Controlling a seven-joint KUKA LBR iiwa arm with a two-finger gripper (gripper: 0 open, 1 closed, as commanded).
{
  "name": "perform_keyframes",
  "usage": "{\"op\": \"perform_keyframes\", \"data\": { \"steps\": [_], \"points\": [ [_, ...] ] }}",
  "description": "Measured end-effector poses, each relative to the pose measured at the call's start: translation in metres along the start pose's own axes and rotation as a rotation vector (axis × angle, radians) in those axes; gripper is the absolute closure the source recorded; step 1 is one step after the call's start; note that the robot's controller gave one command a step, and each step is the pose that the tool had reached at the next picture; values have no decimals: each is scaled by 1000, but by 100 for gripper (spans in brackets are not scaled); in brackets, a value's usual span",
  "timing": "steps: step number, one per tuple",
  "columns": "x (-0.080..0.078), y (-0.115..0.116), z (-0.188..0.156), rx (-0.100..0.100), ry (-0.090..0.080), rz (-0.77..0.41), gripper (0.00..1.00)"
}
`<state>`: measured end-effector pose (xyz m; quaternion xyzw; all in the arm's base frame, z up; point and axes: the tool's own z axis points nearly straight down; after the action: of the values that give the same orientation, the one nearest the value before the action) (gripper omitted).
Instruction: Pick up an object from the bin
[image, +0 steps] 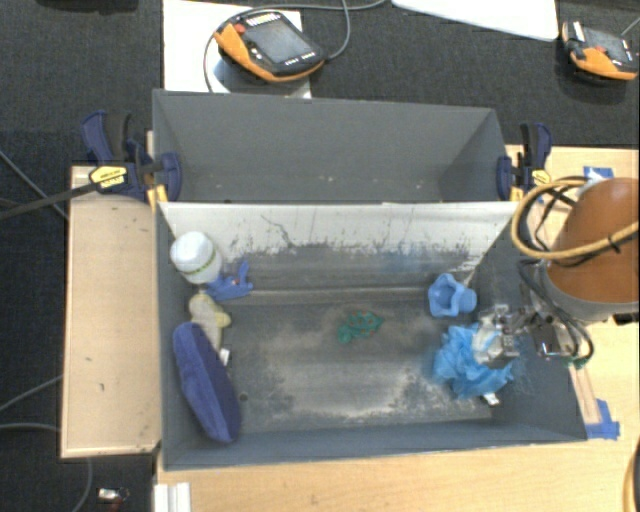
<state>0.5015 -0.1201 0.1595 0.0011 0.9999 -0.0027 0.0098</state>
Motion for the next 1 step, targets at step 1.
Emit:
{"op": "perform_keyframes", "data": {
  "steps": [1],
  "points": [
    [-14, -13, -22, 0, -2, 72, 100]
  ]
}}
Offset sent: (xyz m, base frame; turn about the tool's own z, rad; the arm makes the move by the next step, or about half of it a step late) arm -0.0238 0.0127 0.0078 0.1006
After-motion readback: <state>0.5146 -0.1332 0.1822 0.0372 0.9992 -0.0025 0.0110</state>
